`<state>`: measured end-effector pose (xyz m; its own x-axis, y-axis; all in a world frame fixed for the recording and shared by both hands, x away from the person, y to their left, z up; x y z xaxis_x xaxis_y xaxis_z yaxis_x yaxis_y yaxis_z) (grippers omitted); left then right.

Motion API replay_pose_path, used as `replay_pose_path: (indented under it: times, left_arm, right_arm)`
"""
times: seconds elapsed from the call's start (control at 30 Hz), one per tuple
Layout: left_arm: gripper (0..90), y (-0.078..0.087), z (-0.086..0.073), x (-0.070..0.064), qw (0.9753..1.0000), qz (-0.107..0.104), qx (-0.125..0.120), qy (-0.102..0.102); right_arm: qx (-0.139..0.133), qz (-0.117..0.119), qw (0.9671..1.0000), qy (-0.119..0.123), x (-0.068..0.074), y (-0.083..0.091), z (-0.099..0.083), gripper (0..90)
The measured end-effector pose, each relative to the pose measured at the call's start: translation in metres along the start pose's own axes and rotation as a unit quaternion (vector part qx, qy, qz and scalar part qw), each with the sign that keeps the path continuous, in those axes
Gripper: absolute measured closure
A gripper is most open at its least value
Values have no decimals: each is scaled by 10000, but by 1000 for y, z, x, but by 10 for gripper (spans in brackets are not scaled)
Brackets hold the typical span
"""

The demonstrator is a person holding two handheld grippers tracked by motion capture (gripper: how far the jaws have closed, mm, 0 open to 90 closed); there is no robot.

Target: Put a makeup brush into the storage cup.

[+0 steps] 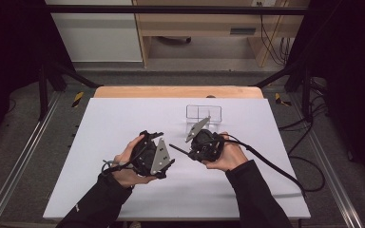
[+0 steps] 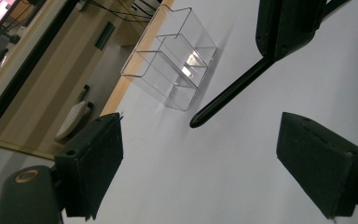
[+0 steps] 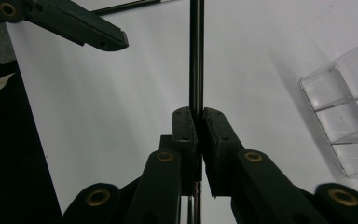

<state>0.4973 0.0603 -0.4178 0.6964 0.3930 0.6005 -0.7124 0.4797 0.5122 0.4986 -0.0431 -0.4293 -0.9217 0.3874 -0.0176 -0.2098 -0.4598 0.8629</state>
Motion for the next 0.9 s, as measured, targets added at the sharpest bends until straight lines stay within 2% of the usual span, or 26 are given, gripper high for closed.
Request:
replay_pose_path:
  times: [0.23, 0.33, 0.4, 0.63, 0.9]
  left_arm:
    - [168, -4, 3, -5, 9992, 124, -56, -371]
    - [186, -3, 2, -6, 9980, 184, -13, -607]
    - [196, -3, 3, -7, 9976, 187, -46, -669]
    - [216, -4, 6, -11, 9948, 253, -47, -987]
    - [230, -9, 10, -18, 9904, 353, -23, -1339]
  right_arm:
    - [2, 54, 10000, 0, 1, 0, 0, 843]
    - [5, 69, 10000, 13, 2, -2, 0, 843]
    - [1, 88, 10000, 17, 2, -3, 0, 843]
    - [8, 161, 9999, -10, 3, -4, 0, 843]
    - [32, 218, 9998, -6, 5, -4, 0, 843]
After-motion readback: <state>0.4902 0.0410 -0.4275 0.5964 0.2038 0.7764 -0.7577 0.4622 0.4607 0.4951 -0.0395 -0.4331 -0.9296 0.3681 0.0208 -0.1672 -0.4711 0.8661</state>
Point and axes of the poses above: each handheld gripper's, and its own axes: y roughly backward along the jaws, z roughly out of its top, x roughly to its left, the point moved 10 cm from there along -y, roughly forward along the jaws, and after that the axes turned 3 degrees about z, right-handed, at the moved point
